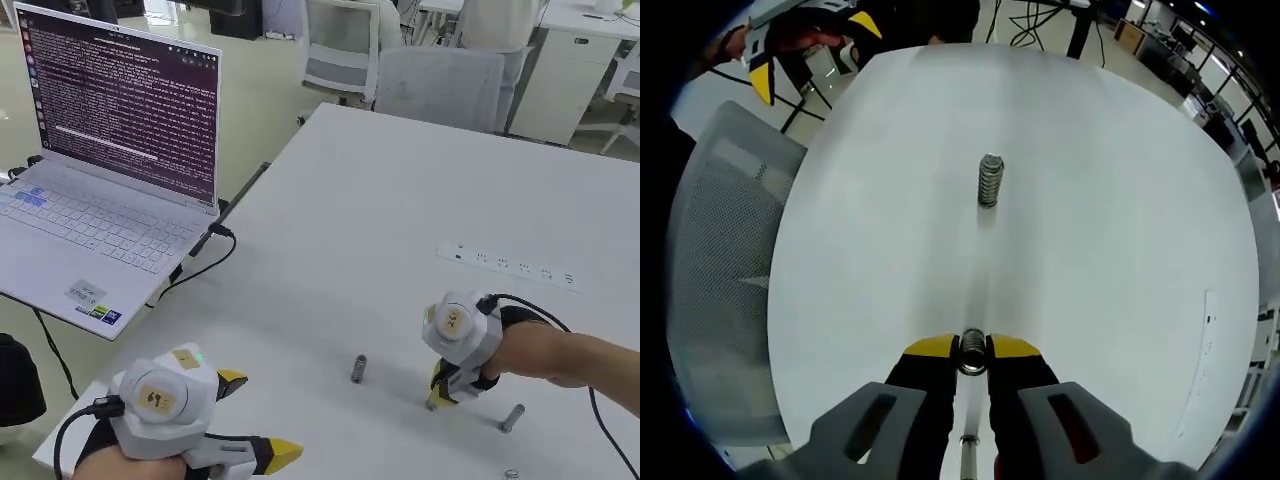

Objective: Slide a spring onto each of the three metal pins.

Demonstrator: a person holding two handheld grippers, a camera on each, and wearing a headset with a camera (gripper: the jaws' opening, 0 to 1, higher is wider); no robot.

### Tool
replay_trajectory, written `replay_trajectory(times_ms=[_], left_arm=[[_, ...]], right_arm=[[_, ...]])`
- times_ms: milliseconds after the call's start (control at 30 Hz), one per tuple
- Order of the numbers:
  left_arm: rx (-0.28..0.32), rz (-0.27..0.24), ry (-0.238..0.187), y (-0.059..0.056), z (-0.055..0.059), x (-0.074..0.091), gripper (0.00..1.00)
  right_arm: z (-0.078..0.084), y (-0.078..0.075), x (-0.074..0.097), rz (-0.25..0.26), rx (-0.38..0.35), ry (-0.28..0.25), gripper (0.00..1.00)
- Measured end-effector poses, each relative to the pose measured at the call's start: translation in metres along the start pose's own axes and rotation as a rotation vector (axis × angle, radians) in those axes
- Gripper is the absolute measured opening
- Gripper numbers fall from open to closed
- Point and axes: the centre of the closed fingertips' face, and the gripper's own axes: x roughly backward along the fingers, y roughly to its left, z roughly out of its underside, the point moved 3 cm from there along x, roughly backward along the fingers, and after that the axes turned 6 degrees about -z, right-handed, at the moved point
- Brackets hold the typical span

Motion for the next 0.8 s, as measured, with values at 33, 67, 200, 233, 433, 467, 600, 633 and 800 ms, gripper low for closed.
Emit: replay_trajectory(times_ms=[33,67,200,233,433,467,600,633,800], left_arm=[[0.0,-0.002,0.0,0.0,0.0,0.0,0.64],[0.001,-0.002,0.002,0.0,0.001,0.0,0.64],[0.003,-0.003,0.003,0.001,0.001,0.001,0.64],[0.003,-0.003,0.002,0.001,0.001,0.001,0.64],[0.001,-0.004,0.001,0.002,0.0,0.0,0.64],[0.001,-0.004,0.001,0.001,0.0,0.0,0.64],[-0.001,-0.002,-0.002,0.001,-0.002,0.001,0.64],[-0.001,-0.002,-0.002,0.001,-0.002,0.001,0.64],[-0.003,-0.002,-0.003,0.001,-0.002,0.001,0.64]], right_arm=[[0.0,0.001,0.0,-0.001,-0.003,0.0,0.09],[0.001,0.001,-0.001,-0.001,-0.004,0.001,0.09],[0.001,0.001,-0.002,-0.001,-0.008,0.004,0.09],[0.001,0.001,-0.002,-0.002,-0.008,0.005,0.09],[0.0,0.0,-0.001,-0.003,-0.006,0.005,0.1],[0.0,0.0,0.0,-0.003,-0.008,0.004,0.1],[-0.001,0.002,0.002,-0.005,-0.008,0.004,0.14],[0.0,0.003,0.003,-0.006,-0.009,0.004,0.15],[0.004,0.006,0.012,-0.002,-0.009,0.007,0.21]])
